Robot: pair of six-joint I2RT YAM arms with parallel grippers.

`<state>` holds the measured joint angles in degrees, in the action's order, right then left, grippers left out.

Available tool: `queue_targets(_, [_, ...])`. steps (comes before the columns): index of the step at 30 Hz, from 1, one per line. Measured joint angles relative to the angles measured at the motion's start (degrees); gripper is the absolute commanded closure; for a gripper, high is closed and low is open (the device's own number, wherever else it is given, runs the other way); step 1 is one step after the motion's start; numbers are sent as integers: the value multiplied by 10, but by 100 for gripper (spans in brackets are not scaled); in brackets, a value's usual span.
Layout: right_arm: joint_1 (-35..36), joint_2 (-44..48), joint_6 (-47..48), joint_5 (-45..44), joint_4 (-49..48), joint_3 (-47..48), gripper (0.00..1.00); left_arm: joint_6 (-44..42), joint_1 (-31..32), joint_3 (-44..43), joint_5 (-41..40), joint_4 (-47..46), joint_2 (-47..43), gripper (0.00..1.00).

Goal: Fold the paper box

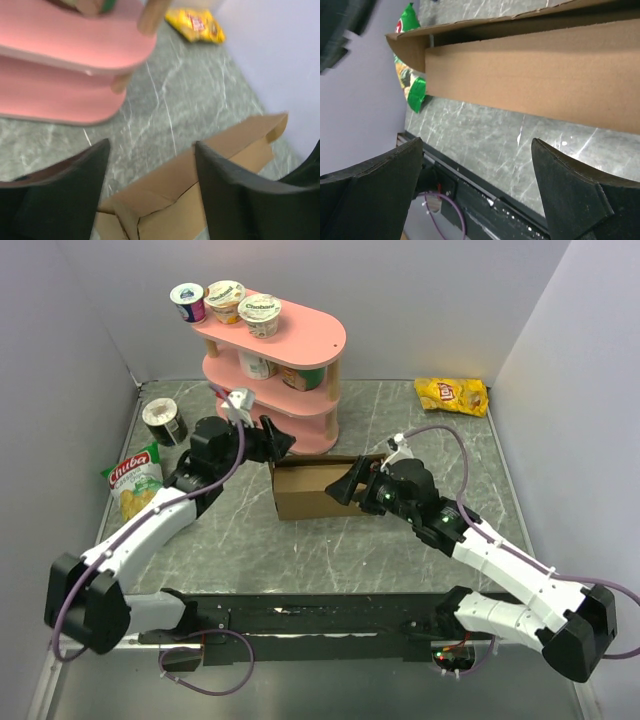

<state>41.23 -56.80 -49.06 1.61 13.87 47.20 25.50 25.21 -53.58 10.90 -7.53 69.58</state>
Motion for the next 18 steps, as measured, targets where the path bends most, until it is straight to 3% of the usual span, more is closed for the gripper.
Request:
queue_targets(4, [-4, -8, -3, -7, -18, -21, 5, -4, 0, 0, 37, -2, 40, 48])
queue_targets(8, [-11, -17, -9, -19, -31, -39, 4, 2, 0, 17, 61, -18, 42, 55])
queue_targets(14, [-33, -25, -10, -35, -64, -53, 4, 26, -1, 56, 77, -49, 19, 62])
queue_targets(18, [-57, -37, -8, -40, -93, -64, 9, 54, 0, 89, 85, -64, -11, 60])
